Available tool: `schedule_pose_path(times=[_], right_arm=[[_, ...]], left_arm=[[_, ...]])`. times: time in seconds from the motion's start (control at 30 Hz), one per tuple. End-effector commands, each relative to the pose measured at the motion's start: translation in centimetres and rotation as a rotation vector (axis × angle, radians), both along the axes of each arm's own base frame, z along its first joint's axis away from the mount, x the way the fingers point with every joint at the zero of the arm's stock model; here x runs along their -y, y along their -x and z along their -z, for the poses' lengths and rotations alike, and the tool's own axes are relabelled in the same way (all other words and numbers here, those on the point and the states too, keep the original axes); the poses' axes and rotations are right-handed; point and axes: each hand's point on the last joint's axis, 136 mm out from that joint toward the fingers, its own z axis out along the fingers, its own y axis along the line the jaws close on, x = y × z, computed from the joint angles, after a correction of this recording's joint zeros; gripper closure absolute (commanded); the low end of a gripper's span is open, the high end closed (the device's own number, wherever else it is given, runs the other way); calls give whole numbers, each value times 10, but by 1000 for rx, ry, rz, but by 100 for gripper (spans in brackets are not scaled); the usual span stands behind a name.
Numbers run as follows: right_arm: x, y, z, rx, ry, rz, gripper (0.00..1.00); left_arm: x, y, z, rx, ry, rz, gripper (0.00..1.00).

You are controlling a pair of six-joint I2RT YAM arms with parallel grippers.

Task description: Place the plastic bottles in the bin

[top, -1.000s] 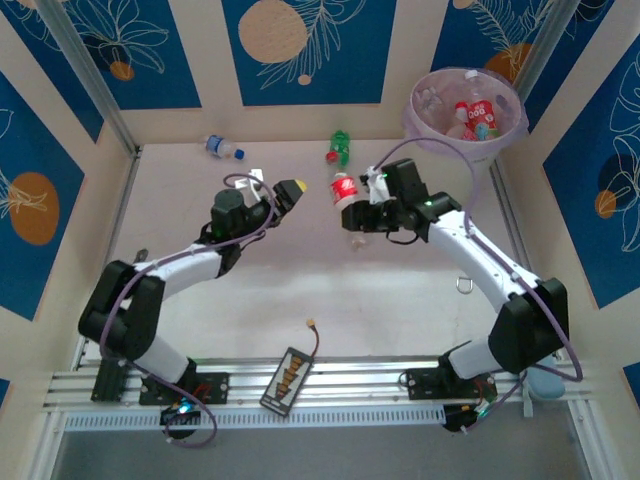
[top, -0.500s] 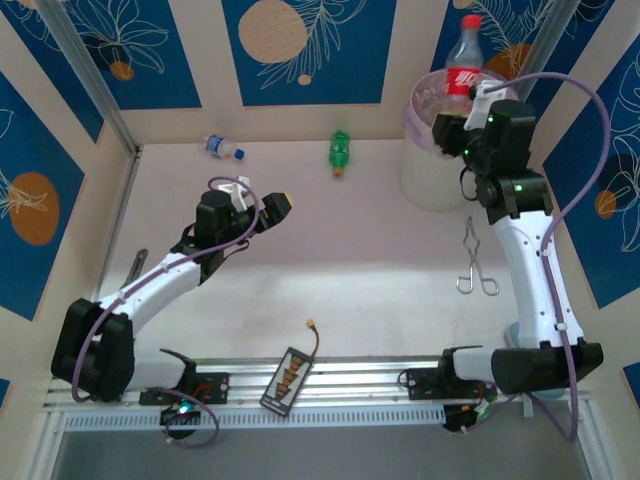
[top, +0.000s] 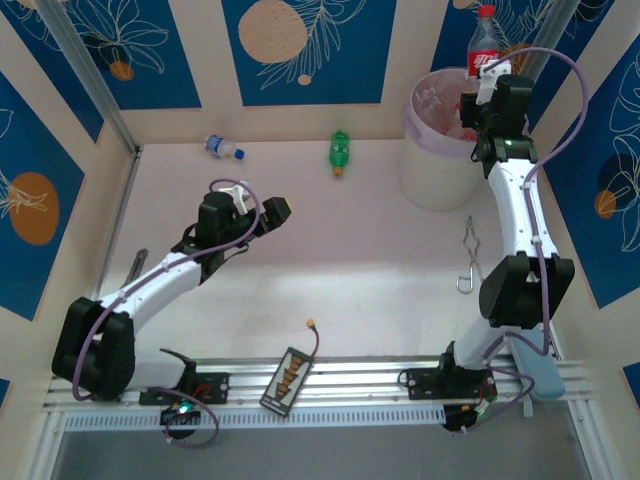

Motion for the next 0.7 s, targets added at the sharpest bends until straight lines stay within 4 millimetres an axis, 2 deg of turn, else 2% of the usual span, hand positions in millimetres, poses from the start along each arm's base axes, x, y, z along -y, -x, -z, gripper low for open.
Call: schedule_pose_path(times=[0.0, 0.17, 0.5, 0.67], right_arm=[[1, -11, -36, 127, 123, -43, 60], [10, -29, -17, 92, 188, -67, 56], [13, -44, 15, -1, 166, -130, 46], [13, -47, 31, -38, 157, -140, 35]], left_arm=[[-6, -5, -11, 37, -23, -16, 1], [-11, -4, -11, 37, -45, -28, 1], [-11, -7, -7, 27, -43, -30, 1], [-15, -8, -1, 5, -69, -52, 1]])
